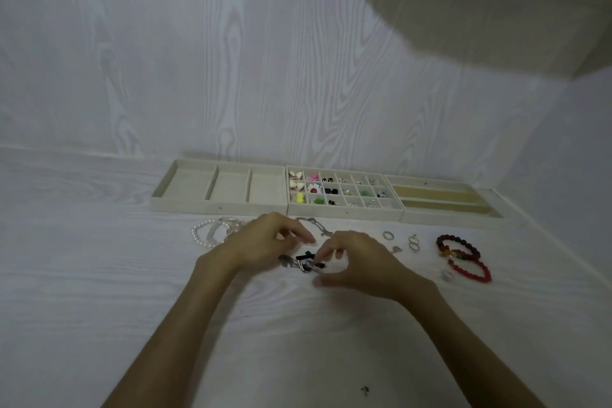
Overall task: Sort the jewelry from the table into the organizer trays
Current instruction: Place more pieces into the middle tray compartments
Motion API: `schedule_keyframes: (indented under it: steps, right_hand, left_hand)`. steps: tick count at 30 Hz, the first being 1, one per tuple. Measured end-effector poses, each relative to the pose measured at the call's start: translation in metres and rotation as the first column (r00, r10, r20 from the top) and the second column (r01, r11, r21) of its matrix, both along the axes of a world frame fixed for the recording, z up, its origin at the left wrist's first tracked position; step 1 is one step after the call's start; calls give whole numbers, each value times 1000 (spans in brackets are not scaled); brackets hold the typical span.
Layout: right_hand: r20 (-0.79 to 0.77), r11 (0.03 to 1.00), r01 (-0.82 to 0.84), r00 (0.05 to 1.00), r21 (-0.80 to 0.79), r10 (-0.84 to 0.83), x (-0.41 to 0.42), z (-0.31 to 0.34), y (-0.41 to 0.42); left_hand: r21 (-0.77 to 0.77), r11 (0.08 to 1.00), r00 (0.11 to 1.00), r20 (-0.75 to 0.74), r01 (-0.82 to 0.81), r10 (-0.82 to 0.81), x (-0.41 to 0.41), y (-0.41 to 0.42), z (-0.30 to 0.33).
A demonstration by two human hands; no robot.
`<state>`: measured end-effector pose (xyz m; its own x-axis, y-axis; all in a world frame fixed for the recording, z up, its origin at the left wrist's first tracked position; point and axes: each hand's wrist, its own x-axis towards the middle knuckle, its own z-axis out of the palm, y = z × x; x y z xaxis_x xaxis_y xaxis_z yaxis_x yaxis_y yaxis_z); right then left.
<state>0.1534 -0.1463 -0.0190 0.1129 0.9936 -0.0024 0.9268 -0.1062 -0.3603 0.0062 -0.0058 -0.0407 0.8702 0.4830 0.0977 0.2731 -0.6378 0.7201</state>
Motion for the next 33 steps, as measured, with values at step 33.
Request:
schedule_keyframes:
  steps: [33]
  right_hand:
    - [-788,849,509,577,144,-212,15,45,-31]
  left_hand:
    - [-264,955,954,295,137,-56,17,-44,78]
